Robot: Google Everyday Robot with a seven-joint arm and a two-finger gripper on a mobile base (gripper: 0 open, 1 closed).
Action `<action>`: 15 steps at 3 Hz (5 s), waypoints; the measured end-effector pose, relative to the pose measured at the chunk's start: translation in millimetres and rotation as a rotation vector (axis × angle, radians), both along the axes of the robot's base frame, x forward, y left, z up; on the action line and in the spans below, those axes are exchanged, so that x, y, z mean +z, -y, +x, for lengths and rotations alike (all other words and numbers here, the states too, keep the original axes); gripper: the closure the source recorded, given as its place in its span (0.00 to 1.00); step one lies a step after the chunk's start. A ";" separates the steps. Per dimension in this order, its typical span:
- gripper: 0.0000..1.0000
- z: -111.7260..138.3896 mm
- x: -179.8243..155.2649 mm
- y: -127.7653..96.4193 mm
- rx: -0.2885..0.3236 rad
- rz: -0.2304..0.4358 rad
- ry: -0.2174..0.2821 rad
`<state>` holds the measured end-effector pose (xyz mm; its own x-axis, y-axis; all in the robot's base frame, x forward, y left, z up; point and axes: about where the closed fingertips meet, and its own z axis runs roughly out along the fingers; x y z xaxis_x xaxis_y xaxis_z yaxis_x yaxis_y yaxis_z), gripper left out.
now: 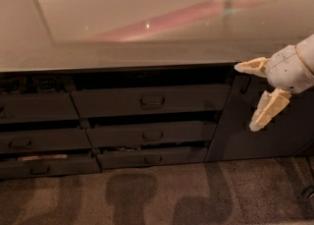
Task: Open top drawer
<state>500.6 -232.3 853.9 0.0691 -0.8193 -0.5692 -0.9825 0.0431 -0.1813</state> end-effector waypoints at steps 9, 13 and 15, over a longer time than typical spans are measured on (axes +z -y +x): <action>0.00 26.8 -86.1 -100.8 0.050 -0.379 -0.071; 0.00 22.8 -74.1 -97.3 0.058 -0.407 0.304; 0.00 73.0 -108.8 -75.8 0.031 -0.413 0.257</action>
Offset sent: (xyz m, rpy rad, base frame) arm 0.0097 -0.0103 -0.0191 0.0054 0.0373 -0.0149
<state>573.6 -156.5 745.1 0.1932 -0.9683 -0.1586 -0.9033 -0.1125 -0.4140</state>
